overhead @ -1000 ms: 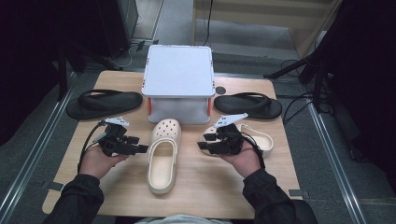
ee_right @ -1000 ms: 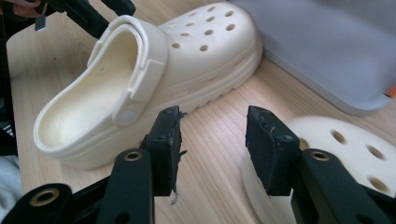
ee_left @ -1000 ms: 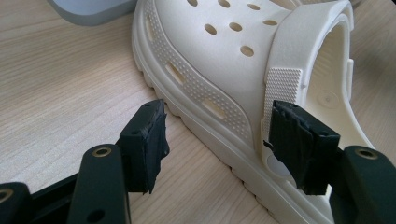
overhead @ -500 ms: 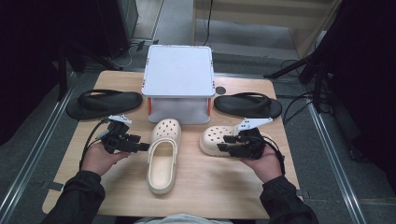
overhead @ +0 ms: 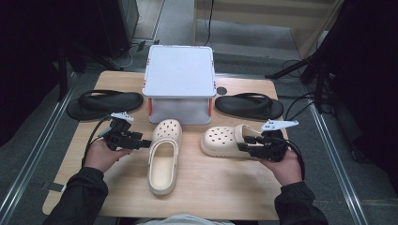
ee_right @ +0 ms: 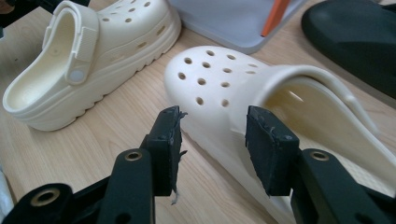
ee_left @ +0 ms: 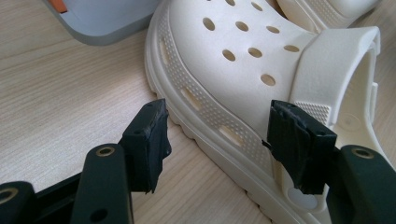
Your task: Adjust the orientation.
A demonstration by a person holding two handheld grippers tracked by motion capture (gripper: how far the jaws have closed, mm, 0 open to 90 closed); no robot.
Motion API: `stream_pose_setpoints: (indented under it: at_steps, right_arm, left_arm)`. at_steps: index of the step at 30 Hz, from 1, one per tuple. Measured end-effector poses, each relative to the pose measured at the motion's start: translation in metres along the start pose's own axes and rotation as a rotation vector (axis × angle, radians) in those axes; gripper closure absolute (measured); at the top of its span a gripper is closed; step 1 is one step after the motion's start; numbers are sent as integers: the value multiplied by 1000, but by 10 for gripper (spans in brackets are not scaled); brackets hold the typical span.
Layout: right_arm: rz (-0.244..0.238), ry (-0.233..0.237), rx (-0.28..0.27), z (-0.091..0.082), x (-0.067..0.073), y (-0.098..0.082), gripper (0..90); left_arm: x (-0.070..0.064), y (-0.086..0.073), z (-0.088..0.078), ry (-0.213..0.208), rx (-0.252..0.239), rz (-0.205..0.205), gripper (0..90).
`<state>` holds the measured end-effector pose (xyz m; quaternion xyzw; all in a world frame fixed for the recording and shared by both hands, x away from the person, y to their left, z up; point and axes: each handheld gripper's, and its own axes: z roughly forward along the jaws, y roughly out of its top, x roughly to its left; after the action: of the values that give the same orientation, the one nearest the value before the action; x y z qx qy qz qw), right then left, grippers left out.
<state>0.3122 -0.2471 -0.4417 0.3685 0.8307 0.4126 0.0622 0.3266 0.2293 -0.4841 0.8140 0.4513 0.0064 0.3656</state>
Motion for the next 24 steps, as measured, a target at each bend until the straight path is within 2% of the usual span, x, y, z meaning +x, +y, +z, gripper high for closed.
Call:
stream_pose_setpoints:
  at_steps: [5,7,14,17,21,22,24]
  right_arm:
    - [10,-18,2,-3,-10,-6,564]
    - [24,-21,17,3,-15,-8,567]
    - [14,-2,56,22,-23,-7,567]
    - [-8,7,73,32,-24,-4,569]
    - [-28,41,89,42,-23,0,582]
    - [-61,51,112,50,-22,4,600]
    - [-78,68,121,56,-21,6,620]
  left_arm:
    - [-1,1,0,1,-6,8,387]
    - [-1,1,-1,3,-8,18,387]
    - [-2,1,-1,4,-14,17,387]
    - [-2,1,0,4,-13,17,387]
    - [-2,1,-1,3,-14,19,387]
    - [-2,1,-1,5,-16,18,387]
    - [-2,1,-1,7,-17,20,388]
